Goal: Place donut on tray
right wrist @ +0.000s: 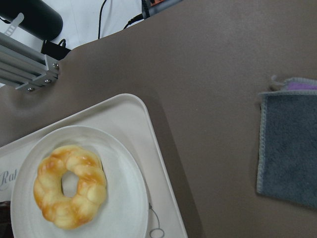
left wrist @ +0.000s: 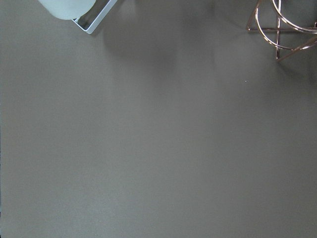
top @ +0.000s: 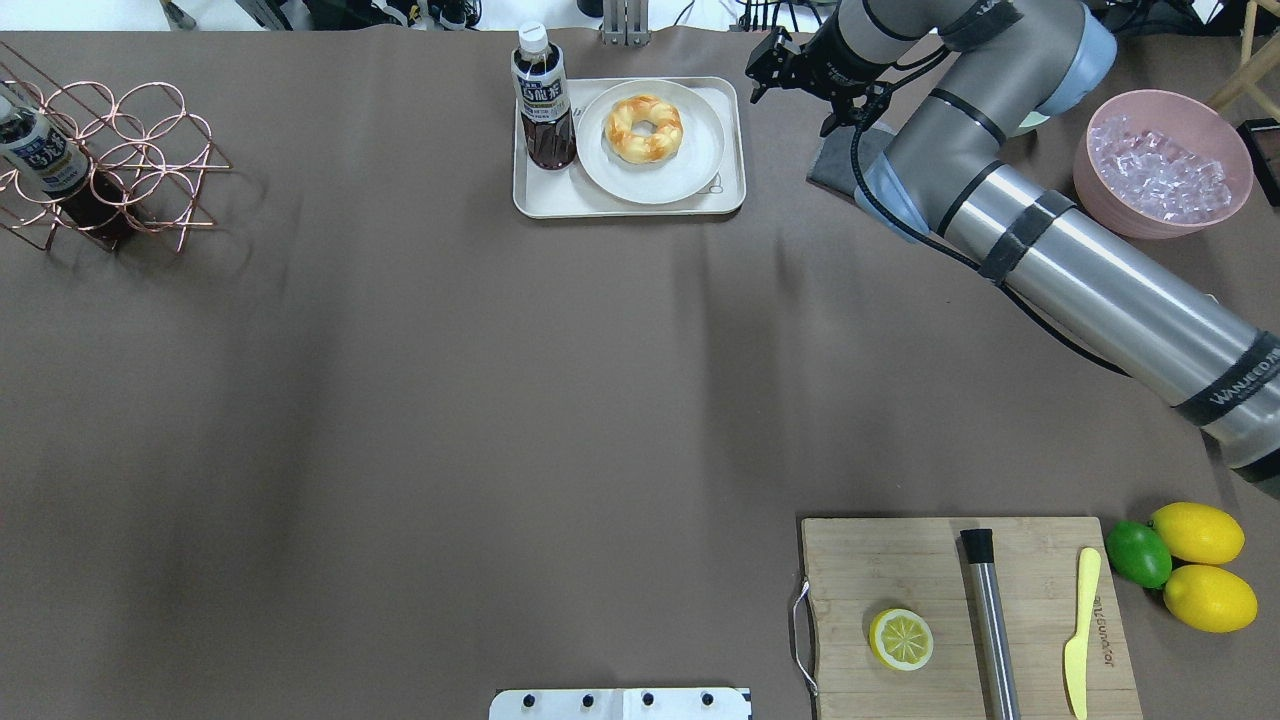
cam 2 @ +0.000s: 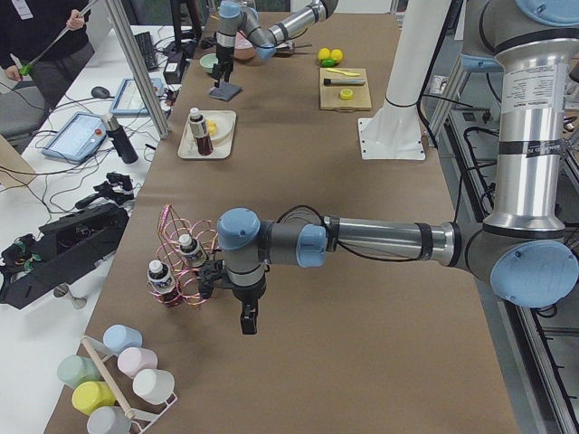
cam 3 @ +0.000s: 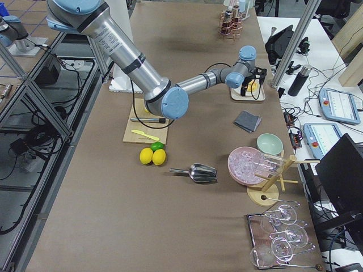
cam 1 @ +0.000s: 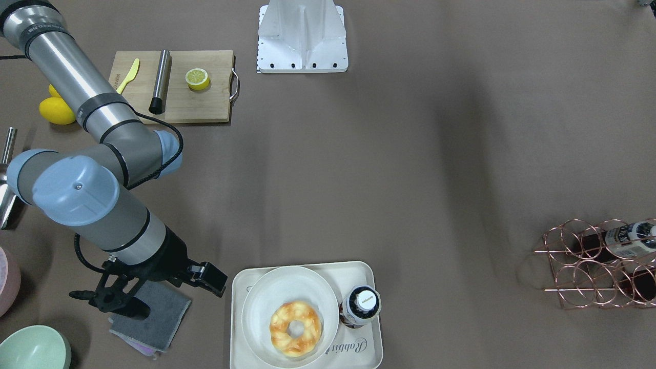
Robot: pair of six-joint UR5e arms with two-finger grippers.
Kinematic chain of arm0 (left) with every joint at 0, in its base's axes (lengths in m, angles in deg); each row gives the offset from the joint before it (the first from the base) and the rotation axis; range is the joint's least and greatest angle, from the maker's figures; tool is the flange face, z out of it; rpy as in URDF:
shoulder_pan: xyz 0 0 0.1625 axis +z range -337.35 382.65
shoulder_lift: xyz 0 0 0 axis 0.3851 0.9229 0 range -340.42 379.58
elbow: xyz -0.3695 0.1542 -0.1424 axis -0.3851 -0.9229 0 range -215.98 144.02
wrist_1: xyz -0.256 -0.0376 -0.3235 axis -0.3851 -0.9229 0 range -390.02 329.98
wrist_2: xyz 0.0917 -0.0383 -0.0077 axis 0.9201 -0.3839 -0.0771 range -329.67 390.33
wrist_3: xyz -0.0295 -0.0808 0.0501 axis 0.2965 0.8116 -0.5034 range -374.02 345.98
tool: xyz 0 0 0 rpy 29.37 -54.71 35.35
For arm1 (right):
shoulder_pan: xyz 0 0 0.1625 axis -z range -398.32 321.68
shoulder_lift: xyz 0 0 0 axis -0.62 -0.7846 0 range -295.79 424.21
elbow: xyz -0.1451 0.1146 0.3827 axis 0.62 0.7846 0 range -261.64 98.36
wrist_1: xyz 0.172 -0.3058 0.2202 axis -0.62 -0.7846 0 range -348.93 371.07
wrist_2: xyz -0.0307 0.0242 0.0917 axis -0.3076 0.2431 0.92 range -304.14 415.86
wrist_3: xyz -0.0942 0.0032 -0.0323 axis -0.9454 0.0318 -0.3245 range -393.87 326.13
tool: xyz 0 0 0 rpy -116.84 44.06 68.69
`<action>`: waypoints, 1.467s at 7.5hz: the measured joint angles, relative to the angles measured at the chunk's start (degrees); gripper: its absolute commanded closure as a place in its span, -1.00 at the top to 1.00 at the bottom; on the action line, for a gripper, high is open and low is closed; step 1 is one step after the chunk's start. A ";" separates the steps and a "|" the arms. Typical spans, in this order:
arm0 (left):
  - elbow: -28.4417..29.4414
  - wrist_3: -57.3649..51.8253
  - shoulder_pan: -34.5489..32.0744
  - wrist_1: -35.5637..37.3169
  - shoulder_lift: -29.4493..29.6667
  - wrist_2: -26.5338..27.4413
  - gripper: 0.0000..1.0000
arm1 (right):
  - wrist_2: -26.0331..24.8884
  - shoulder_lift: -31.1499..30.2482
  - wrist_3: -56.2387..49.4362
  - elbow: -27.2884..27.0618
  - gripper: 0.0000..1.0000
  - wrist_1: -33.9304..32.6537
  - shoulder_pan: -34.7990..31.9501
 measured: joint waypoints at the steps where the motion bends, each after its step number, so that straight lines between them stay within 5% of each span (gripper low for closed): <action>1: 0.03 -0.03 0.00 0.03 -0.04 0.04 0.96 | 1.43 -2.52 -2.28 -6.28 1.00 -6.00 -0.85; 3: 0.09 -0.09 0.00 0.04 -0.13 0.12 0.96 | 2.42 -8.20 -6.64 -18.08 1.00 -15.96 -1.89; 6: 0.09 -0.14 0.00 0.05 -0.43 0.10 0.96 | 4.21 -14.95 -12.22 -26.57 1.00 -21.03 -4.01; 8: -0.12 -0.14 0.00 0.04 -0.80 0.09 0.96 | 7.60 -25.35 -25.67 -32.23 1.00 -23.87 -9.52; 11: -0.61 -0.14 -0.07 0.00 -1.44 -0.10 0.96 | 6.90 -36.98 -52.48 -37.03 1.00 -37.14 -18.25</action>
